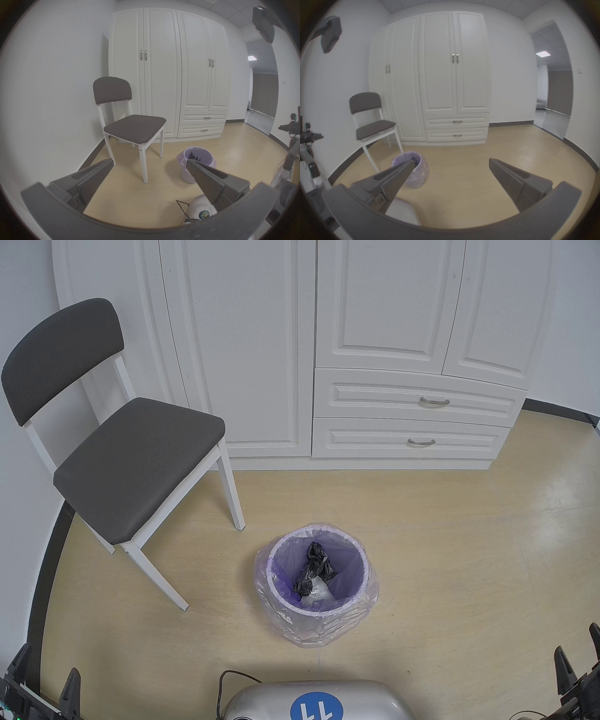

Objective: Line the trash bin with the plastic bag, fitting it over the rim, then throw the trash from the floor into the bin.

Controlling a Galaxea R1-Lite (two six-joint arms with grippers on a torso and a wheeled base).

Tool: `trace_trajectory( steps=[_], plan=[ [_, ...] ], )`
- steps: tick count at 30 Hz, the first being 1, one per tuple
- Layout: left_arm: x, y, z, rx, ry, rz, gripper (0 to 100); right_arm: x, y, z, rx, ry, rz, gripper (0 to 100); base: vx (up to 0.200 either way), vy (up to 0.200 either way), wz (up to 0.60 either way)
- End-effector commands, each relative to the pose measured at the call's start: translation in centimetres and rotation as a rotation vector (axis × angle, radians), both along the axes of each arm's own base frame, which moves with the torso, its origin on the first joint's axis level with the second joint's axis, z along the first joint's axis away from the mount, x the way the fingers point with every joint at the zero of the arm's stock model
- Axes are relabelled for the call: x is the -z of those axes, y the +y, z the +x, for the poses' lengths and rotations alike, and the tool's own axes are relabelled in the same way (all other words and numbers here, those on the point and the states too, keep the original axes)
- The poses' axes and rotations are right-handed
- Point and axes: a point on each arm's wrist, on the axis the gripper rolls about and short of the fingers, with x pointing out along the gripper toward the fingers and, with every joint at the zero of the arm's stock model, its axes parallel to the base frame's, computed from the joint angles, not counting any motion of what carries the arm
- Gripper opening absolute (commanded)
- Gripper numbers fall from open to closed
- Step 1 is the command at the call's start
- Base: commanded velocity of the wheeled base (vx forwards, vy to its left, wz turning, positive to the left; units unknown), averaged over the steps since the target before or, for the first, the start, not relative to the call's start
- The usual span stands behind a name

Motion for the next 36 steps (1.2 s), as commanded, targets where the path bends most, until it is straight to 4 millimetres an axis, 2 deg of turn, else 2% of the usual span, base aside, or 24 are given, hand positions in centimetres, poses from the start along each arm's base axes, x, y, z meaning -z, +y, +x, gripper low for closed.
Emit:
trace_trajectory(
  steps=[1,9,20,27,36],
  plan=[
    [0.26,0.0,-0.04,0.001,-0.01,0.001,100,0.57,0.05,-0.02,-0.021,0.019,-0.022,100,0.0,0.0,0.0],
    [0.22,0.05,0.02,-0.021,-0.027,-0.039,100,0.6,0.01,0.01,-0.006,0.013,0.011,100,0.0,0.0,0.0],
    [0.22,0.03,0.02,-0.015,-0.027,0.001,100,0.6,0.01,0.01,-0.003,0.013,0.008,100,0.0,0.0,0.0],
    [0.21,0.07,0.02,-0.032,-0.029,-0.056,100,0.6,0.0,0.01,-0.005,0.013,0.009,100,0.0,0.0,0.0],
    [0.21,-0.01,0.02,0.001,-0.029,0.005,100,0.6,0.0,0.01,-0.003,0.013,0.015,100,0.0,0.0,0.0]
  ],
)
